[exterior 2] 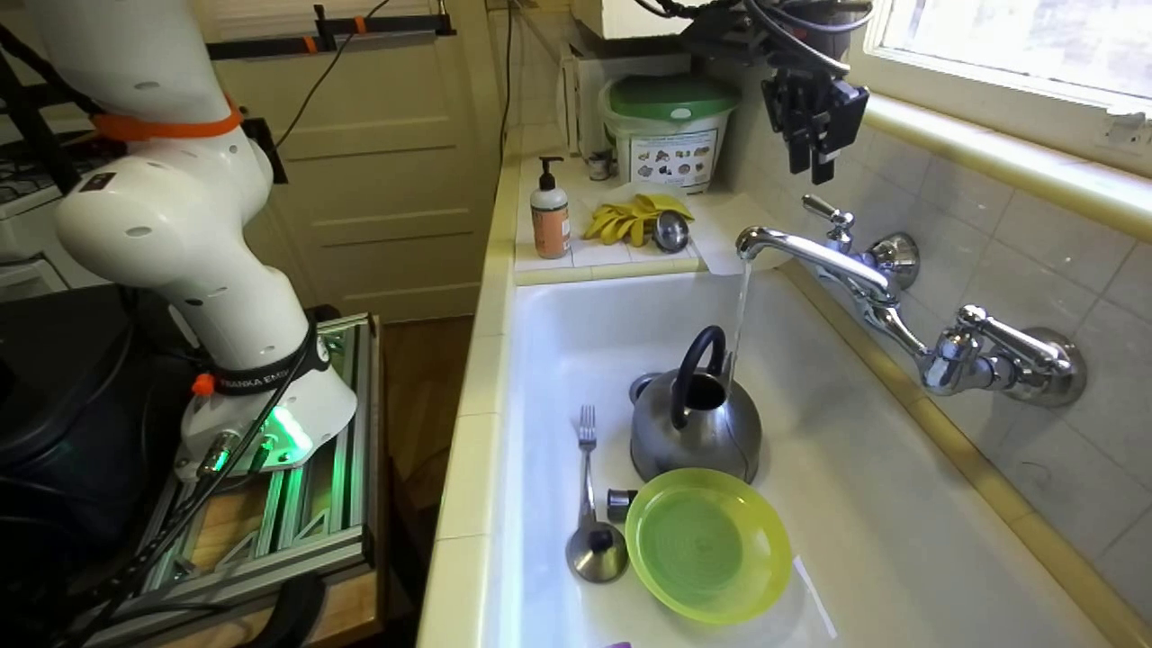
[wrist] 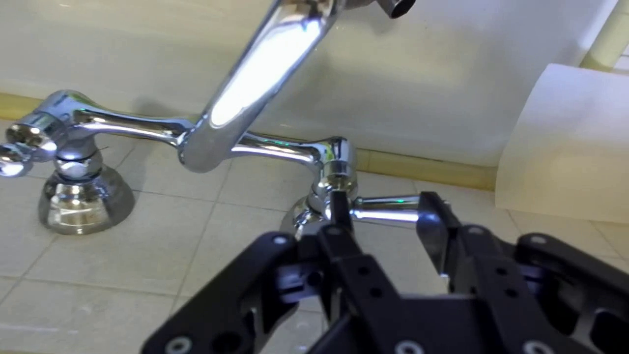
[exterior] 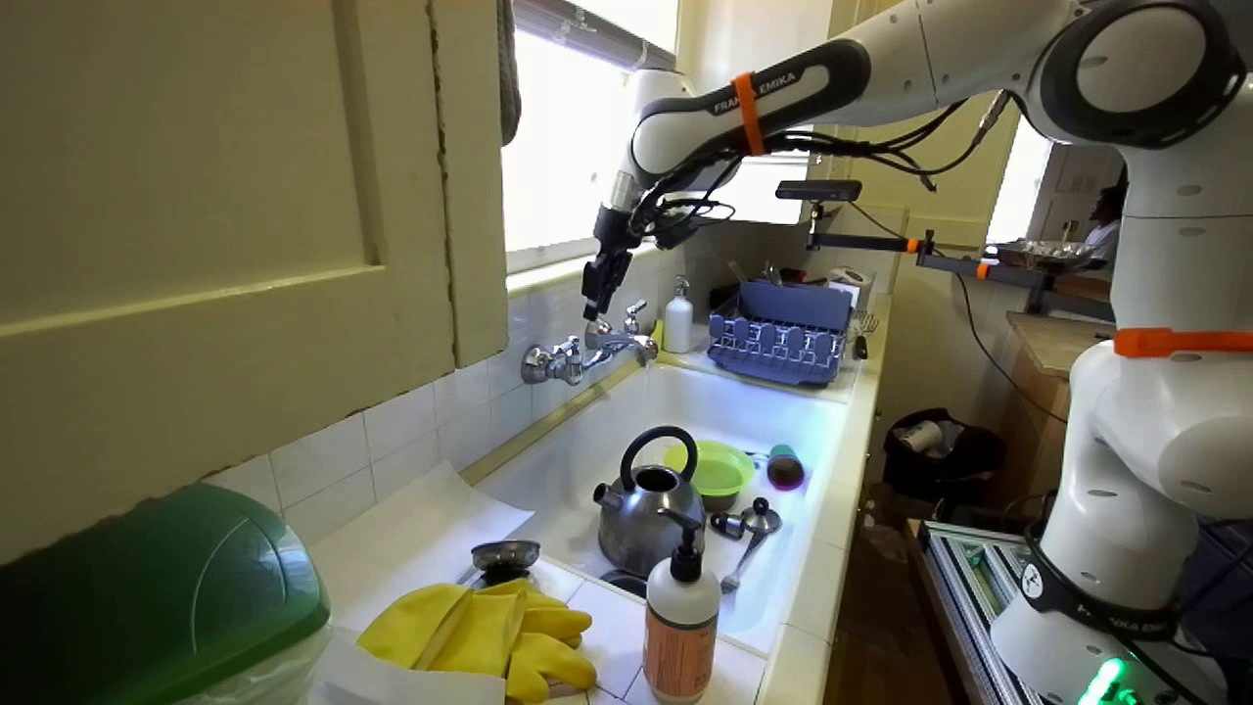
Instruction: Open the tap, then close it
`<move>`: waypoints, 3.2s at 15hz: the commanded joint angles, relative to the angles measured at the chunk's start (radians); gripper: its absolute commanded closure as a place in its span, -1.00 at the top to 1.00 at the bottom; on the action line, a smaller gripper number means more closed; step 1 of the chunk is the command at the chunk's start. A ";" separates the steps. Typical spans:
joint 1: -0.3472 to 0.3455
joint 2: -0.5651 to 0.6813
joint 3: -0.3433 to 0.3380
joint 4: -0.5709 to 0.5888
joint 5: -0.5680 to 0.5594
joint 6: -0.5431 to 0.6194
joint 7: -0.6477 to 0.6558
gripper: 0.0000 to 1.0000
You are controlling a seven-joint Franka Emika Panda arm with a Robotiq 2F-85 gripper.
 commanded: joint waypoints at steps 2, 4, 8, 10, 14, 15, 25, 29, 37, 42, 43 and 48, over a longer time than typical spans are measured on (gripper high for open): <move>-0.005 0.060 0.030 0.008 0.062 0.057 -0.121 -0.92; -0.009 0.079 0.040 0.009 0.076 0.062 -0.150 -1.00; -0.016 0.108 0.049 0.013 0.101 0.075 -0.183 -1.00; -0.016 0.117 0.051 0.014 0.101 0.089 -0.193 -1.00; -0.018 0.129 0.053 0.015 0.095 0.146 -0.204 -1.00; -0.018 0.130 0.053 0.015 0.096 0.153 -0.202 -1.00; -0.025 0.153 0.048 0.031 0.174 0.270 -0.102 -1.00; -0.020 0.150 0.044 0.017 0.153 0.318 -0.081 -1.00; -0.002 0.000 0.040 -0.092 0.036 -0.002 -0.116 -1.00; 0.011 -0.181 0.028 -0.207 -0.016 -0.124 -0.046 -0.46; 0.012 -0.227 0.025 -0.234 -0.024 -0.147 -0.023 -0.32; 0.011 -0.394 0.012 -0.316 -0.058 -0.245 0.053 0.43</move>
